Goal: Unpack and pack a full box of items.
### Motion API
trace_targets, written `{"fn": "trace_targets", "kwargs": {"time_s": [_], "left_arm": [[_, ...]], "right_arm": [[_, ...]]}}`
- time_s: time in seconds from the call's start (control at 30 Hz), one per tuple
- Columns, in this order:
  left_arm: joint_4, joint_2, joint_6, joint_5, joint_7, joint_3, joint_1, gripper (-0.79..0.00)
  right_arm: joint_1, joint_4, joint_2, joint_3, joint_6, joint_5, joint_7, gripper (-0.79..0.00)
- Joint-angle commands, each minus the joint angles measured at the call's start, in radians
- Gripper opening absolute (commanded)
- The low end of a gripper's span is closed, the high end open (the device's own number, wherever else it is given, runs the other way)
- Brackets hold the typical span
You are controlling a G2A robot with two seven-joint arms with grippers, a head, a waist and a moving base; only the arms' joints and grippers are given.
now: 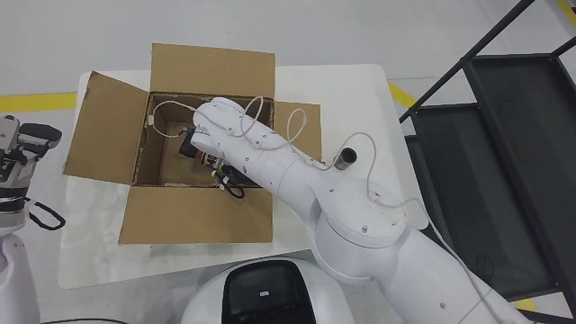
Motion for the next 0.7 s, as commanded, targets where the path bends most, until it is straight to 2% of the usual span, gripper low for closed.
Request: {"fn": "trace_targets", "kwargs": {"time_s": [0.0,0.37,0.47,0.5,0.53,0.67], "left_arm": [[0.0,0.0,0.0,0.0,0.0,0.0,0.0,0.0],[0.0,0.0,0.0,0.0,0.0,0.0,0.0,0.0],[0.0,0.0,0.0,0.0,0.0,0.0,0.0,0.0],[0.0,0.0,0.0,0.0,0.0,0.0,0.0,0.0],[0.0,0.0,0.0,0.0,0.0,0.0,0.0,0.0],[0.0,0.0,0.0,0.0,0.0,0.0,0.0,0.0]], "right_arm": [[-0.004,0.006,0.0,0.0,0.003,0.002,-0.01,-0.145],[-0.017,0.036,0.003,0.007,-0.017,0.017,-0.066,-0.339],[-0.019,0.04,0.003,0.009,-0.022,0.021,-0.077,-0.486],[-0.02,0.04,0.003,0.011,-0.027,0.025,-0.086,-0.619],[-0.02,0.042,0.004,0.014,-0.034,0.03,-0.097,-0.785],[-0.011,0.057,0.007,0.025,-0.064,0.04,-0.142,-0.785]]}}
